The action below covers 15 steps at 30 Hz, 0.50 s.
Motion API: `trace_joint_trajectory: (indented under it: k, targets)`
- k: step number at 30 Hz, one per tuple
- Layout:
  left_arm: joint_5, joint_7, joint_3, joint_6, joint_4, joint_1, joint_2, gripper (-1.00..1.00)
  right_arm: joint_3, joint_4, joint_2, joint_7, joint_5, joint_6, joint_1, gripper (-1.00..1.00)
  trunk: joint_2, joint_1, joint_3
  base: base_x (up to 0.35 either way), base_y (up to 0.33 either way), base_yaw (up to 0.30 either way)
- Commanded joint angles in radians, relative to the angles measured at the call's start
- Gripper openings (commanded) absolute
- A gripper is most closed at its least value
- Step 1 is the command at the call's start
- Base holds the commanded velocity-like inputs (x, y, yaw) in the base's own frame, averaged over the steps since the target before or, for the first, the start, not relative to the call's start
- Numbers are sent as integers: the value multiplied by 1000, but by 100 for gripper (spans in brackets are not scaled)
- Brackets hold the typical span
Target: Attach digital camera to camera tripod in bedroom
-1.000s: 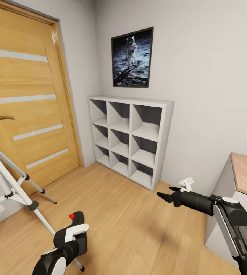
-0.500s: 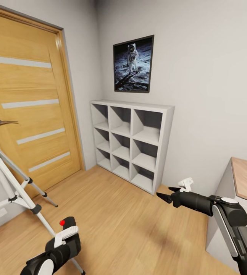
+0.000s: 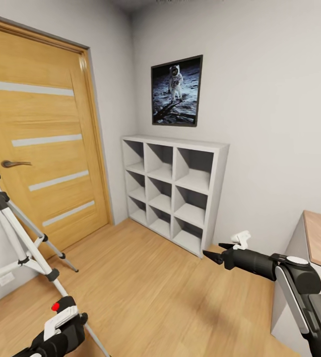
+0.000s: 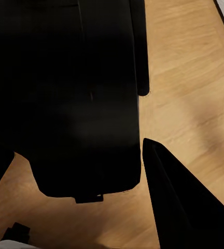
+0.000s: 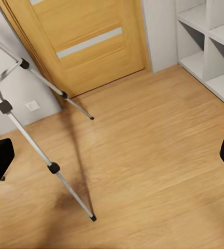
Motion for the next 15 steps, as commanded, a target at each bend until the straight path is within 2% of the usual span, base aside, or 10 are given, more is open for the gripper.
trace_joint_trajectory:
  k: [1, 7, 15]
  targets:
    - [12, 4, 10, 2, -1, 1, -1, -100, -1, 0, 0, -1, -7, 7, -1, 100, 7, -4, 4, 0, 0, 69]
    - [13, -4, 53, -1, -1, 5, -1, -100, -1, 0, 0, -1, -7, 7, -1, 100, 49, -27, 31, 0, 0, 71]
    - [13, -7, 65, -2, -1, 7, -2, -100, -1, 0, 0, -1, -7, 7, -1, 100, 105, -57, 68, 0, 0, 74]
